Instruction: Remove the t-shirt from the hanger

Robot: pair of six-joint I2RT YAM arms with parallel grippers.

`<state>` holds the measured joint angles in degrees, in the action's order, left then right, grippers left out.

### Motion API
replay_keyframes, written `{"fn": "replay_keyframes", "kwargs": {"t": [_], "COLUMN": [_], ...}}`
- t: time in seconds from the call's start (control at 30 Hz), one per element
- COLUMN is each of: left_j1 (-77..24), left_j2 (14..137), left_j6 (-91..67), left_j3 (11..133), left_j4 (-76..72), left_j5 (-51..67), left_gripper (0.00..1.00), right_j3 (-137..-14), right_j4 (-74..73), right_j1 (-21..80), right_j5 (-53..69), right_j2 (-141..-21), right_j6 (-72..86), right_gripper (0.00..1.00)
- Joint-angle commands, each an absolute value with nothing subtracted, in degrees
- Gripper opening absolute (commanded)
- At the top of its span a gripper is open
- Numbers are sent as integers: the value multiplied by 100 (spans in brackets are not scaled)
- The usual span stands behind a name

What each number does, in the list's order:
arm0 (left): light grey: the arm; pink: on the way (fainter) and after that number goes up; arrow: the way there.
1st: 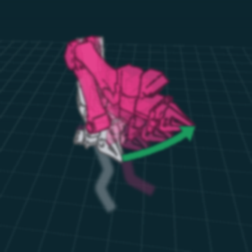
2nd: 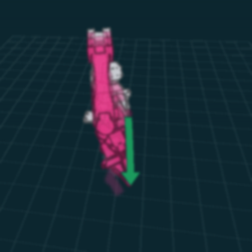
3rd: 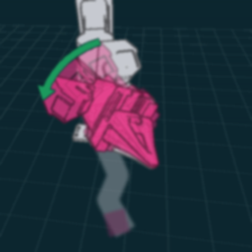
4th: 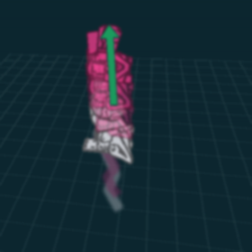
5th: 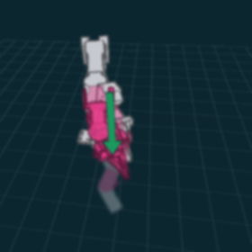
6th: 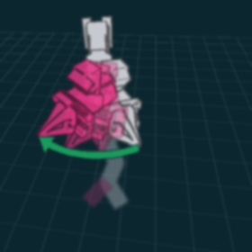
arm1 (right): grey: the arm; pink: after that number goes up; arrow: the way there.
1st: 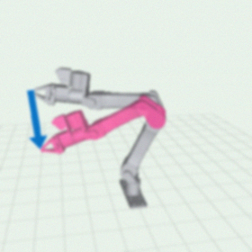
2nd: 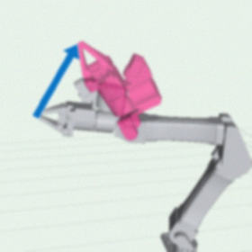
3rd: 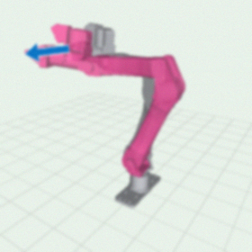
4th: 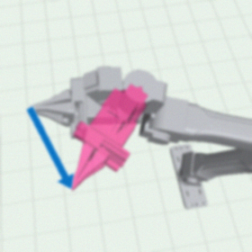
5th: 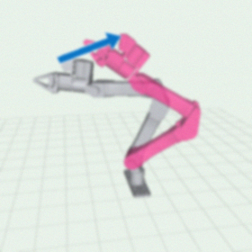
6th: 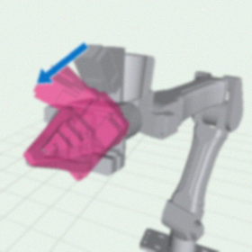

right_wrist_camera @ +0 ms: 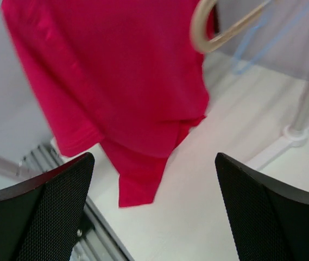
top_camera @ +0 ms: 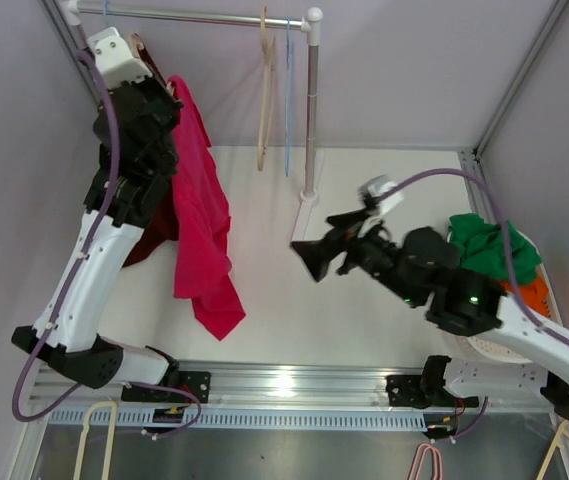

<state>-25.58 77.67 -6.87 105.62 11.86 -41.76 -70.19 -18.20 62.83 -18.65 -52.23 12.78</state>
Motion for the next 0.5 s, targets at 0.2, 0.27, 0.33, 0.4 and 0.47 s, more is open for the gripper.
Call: {"fn": "replay_keyframes", "kwargs": {"t": [0.2,0.27,0.33,0.4,0.47], "left_j1": [-3190,-3260,-3348,-3384,-3410], "left_j2": [8253,8262,8218,8183,8174], "left_j6": [507,842,1282,1519,1643], "left_j3": [10820,10689,10512,10302,10179], "left_j4": [423,-197,-561,-930,-1098], "left_j5": [-5764,-5958,-6134,-6214,-6301], "left_gripper": [1,1,1,1,1], "right_j3": [-7374,-7357,-7260,-7164,-6988], "right_j4": [-160,260,535,1000,1421], "right_j1": [7119,7128,7137,7145,7172], "right_j5": [-1784,-1784,-1793,-1837,-1837], "right_j2": [-6688,-6872,-6943,-6987,-7005], "right_j6": [686,694,677,642,598], "right_gripper": [98,98,98,97,97]}}
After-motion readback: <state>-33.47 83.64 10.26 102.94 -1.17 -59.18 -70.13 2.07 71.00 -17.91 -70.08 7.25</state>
